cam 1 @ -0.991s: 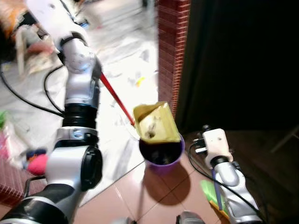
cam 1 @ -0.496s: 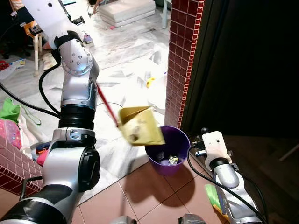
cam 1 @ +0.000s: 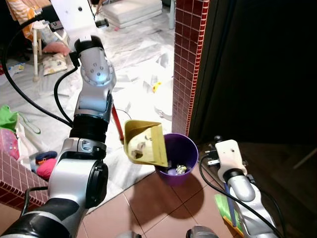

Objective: Sweep floor

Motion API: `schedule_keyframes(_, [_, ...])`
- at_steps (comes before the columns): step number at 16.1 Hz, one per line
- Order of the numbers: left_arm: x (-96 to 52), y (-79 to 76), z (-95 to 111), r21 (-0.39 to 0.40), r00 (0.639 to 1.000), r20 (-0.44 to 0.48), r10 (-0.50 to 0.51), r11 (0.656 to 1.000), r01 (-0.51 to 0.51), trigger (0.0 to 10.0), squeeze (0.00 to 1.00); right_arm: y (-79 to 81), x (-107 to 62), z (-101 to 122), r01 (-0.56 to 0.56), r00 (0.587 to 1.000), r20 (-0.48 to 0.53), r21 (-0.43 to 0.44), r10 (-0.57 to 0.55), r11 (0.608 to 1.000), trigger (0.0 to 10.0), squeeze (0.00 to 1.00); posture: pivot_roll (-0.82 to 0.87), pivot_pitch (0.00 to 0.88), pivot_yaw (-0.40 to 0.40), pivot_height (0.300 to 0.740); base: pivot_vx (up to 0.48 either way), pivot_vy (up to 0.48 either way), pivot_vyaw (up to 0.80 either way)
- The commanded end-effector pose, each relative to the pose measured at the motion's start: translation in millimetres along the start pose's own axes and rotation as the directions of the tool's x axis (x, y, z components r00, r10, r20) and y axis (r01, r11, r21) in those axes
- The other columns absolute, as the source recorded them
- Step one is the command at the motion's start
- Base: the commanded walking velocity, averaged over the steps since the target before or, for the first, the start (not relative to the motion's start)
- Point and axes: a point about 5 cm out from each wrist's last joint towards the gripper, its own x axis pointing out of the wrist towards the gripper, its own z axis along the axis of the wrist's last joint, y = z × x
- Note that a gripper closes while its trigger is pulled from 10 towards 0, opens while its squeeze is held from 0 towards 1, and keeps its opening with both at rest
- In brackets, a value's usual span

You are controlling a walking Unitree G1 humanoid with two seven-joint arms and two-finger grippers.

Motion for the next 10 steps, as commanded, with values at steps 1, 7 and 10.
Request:
schedule_keyframes(1, [6.2, -1.7, 17, -0.02, 0.994, 0.111, -0.011, 1.0, 0.013, 10.0, 0.0, 1.5, -4.3, -9, -0.016, 0.999, -0.049, 0.037, 0.018, 0.999, 10.0, 0.0, -0.19, 0.0, 0.121, 0.74, 0.0, 0.0, 0.0])
schedule_keyframes(7, [2.3, -27.2, 24, -0.055, 0.981, 0.174, -0.087, 0.994, 0.098, 10.0, 0.0, -6.3, -21.7, -10, 0.009, 0.998, -0.06, 0.036, -0.007, 0.999, 10.0, 0.0, -0.27, 0.0, 0.154, 0.74, 0.0, 0.0, 0.0])
schedule_keyframes(10, [0.5, -39.9, 28, -0.087, 0.973, 0.194, -0.125, 0.986, 0.144, 10.0, 0.0, -14.5, -30.6, -12, 0.038, 0.997, -0.069, 0.031, -0.036, 0.999, 10.0, 0.0, -0.3, 0.0, 0.172, 0.74, 0.0, 0.0, 0.0])
